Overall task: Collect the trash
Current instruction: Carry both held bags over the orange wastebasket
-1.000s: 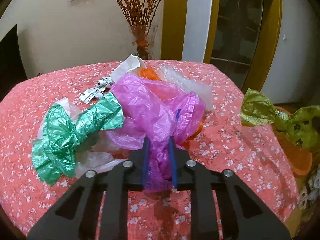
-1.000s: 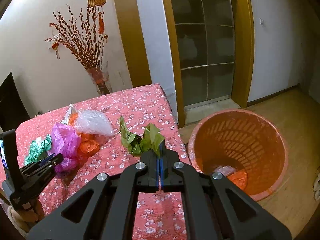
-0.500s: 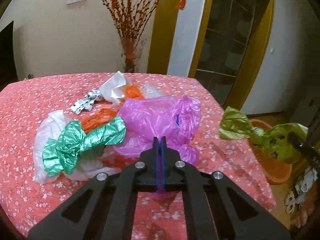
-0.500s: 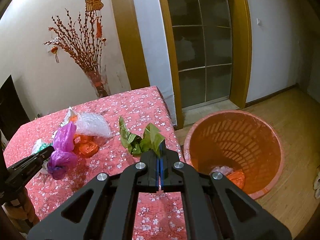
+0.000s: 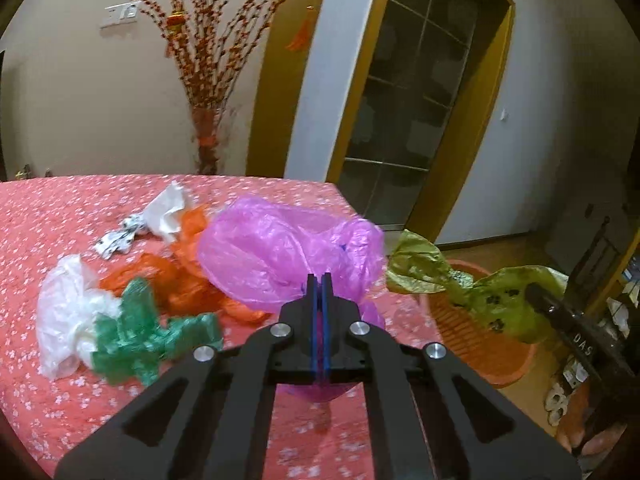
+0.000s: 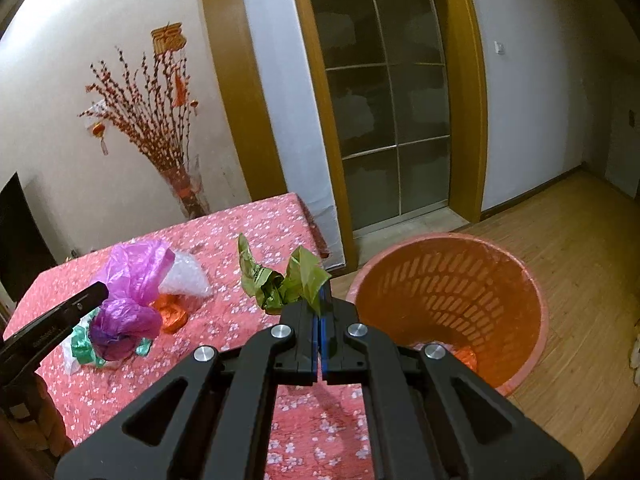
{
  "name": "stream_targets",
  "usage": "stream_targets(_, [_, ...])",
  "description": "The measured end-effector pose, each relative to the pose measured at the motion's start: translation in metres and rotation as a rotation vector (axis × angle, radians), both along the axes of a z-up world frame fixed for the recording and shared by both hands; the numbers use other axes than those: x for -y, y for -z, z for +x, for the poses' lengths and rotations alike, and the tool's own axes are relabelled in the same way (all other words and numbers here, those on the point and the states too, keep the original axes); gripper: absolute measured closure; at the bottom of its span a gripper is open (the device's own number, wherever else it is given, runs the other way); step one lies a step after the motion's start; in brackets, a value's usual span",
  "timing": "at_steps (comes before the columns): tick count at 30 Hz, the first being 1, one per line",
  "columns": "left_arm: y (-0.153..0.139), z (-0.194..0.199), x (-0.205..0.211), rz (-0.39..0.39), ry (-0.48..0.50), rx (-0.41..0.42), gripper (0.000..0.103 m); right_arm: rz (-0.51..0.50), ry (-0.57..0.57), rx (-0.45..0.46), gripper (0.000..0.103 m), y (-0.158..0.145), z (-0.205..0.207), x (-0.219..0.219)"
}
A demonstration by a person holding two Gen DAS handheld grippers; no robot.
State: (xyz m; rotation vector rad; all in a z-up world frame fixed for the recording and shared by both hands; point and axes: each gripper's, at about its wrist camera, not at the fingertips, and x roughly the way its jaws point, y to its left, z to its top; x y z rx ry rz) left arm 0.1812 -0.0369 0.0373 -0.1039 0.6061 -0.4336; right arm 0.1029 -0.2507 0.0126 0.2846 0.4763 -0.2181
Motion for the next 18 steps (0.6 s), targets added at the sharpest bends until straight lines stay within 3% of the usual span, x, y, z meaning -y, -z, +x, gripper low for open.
stream_targets(18, [-0.008,0.002,0.07,-0.014,0.131,0.012,0.1,0.022,0.111,0.04,0.103,-0.003,-0.016,0.044])
